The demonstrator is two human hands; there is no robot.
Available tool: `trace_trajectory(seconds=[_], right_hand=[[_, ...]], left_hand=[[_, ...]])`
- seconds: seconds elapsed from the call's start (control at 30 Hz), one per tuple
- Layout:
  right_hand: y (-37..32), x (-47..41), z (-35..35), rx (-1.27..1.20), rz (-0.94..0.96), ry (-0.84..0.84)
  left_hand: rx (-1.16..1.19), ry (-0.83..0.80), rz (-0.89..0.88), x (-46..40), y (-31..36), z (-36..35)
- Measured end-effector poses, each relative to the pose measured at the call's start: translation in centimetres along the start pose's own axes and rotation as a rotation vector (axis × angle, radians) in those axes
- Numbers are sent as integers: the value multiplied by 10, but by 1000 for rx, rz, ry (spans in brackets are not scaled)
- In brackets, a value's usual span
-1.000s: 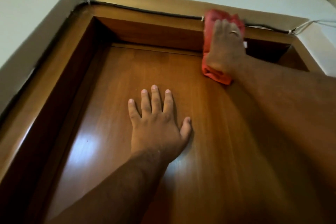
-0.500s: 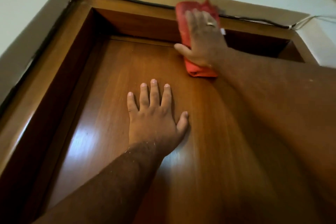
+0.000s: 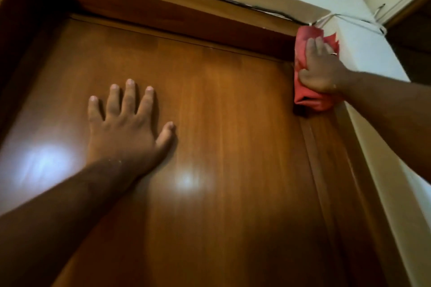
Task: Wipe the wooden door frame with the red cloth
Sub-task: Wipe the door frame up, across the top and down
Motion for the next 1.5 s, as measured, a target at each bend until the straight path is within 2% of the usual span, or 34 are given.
trace_trajectory(seconds=[0.13, 0.23, 0.3, 0.43, 0.53, 0.63, 0.73, 0.83, 0.93, 1.03, 1.13, 1.27, 1.4, 1.5], right_hand=[[16, 84, -25, -57, 25, 20], [17, 165, -37, -21, 56, 43], [20, 188, -44, 8, 78, 21], [18, 159, -36, -18, 118, 9], [17, 111, -26, -38, 99, 5], [15, 96, -25, -47, 76, 1], [21, 124, -30, -33, 92, 59], [24, 178, -42, -47, 122, 92], [28, 228, -53, -35, 147, 106], [31, 279, -63, 64, 184, 97], [35, 356, -78, 53, 214, 108], [49, 506, -113, 59, 108, -81], [55, 676, -146, 85, -32, -489], [62, 756, -159, 90, -142, -735]], left_hand=[[-17, 15, -3, 1, 0, 0], [-27, -7, -13, 0, 1, -3], [-35, -35, -6, -3, -1, -4], [-9, -86, 5, 7, 14, -1], [101, -130, -68, 40, 72, 3], [220, -145, -175, 104, 142, 3], [347, -168, -175, 194, 190, -9], [219, -260, -253, 262, 206, -33], [62, -335, -344, 278, 196, -52], [-23, -298, -383, 280, 193, -62], [-36, -221, -382, 284, 194, -64], [-14, -186, -388, 284, 191, -64], [38, -191, -398, 286, 194, -63], [94, -196, -397, 287, 194, -60]])
Point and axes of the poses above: each hand's wrist, its own x-axis away from the middle knuckle, its own z-axis out of the back of the hand, y = z × x, the point moved 8 cm from there along -x, towards the middle knuckle, and after that the axes turned 1 degree about x, right-handed, at the moved point
